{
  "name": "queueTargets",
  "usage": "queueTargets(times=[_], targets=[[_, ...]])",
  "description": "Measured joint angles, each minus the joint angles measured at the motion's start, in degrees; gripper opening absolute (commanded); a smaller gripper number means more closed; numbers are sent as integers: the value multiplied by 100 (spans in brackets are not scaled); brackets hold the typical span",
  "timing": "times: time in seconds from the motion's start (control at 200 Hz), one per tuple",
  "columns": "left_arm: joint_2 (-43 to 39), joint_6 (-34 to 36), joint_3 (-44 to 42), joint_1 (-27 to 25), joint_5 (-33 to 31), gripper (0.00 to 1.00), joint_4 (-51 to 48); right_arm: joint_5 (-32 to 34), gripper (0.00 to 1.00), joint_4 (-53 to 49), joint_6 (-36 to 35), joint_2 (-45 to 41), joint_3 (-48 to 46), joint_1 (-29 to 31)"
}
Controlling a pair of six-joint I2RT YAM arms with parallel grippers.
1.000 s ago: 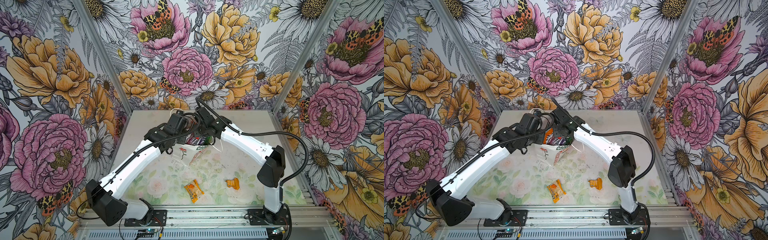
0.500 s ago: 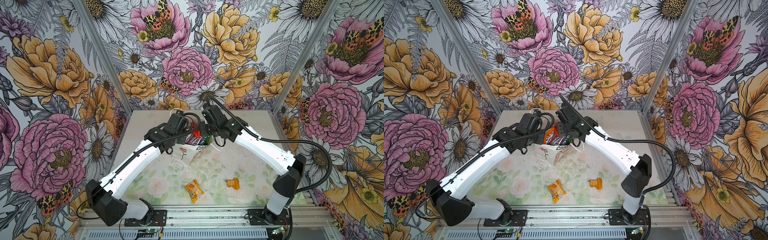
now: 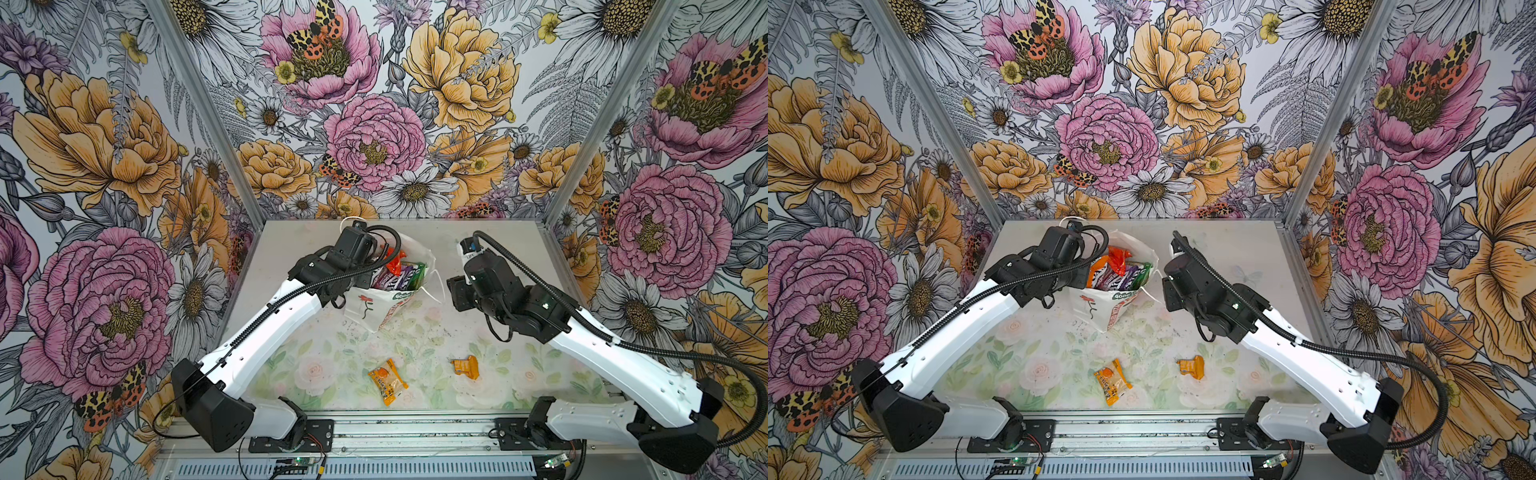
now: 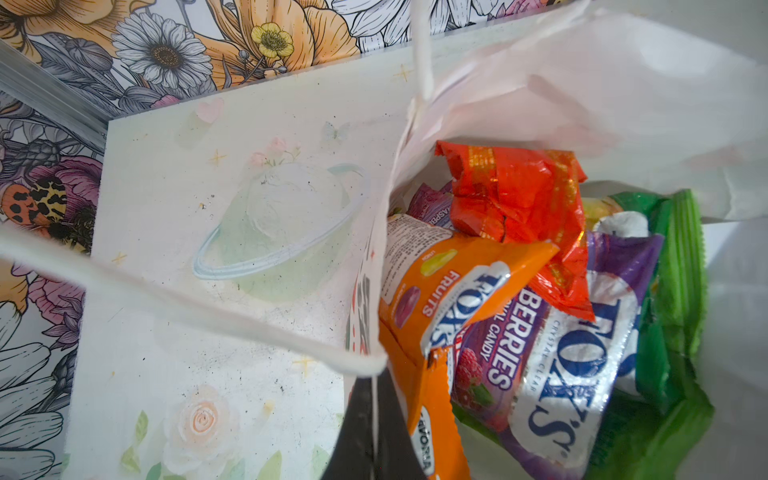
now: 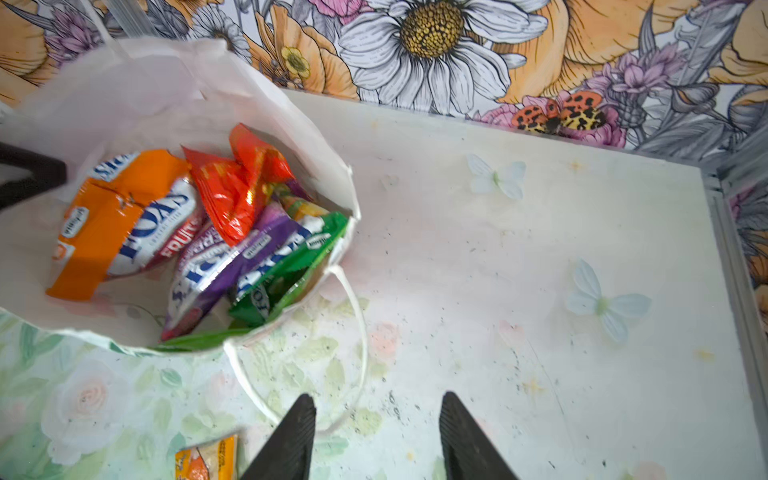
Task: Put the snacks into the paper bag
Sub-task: 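Withdraw the right gripper and move it down to the yellow rice cracker packet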
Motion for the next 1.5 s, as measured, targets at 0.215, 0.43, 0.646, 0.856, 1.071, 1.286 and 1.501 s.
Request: queueTargets(times=[0.215,0.43,0.646,0.856,1.071,1.286,1.501], targets=[[0,0,-7,0,-61,0,-4,192,50,-20,146,-1008,-1213,63],[0,0,-9,0,-72,0,-2,260,50,-22,422,-1578,-1891,870],[0,0,-9,0,-70,0,-2,728,54,-11,1001,-1484,-2164,2371],[0,0,-11,0,-72,0,-2,1001,63,247,1432,-584,-2186,3464],[0,0,-11,0,-72,0,-2,802,68,866,1561,446,-2186,3670],[0,0,-11,0,-72,0,-2,417,74,1425,1517,1340,-2184,3670],[0,0,-11,0,-76,0,-2,153,77,1587,1423,2177,-1908,3650]])
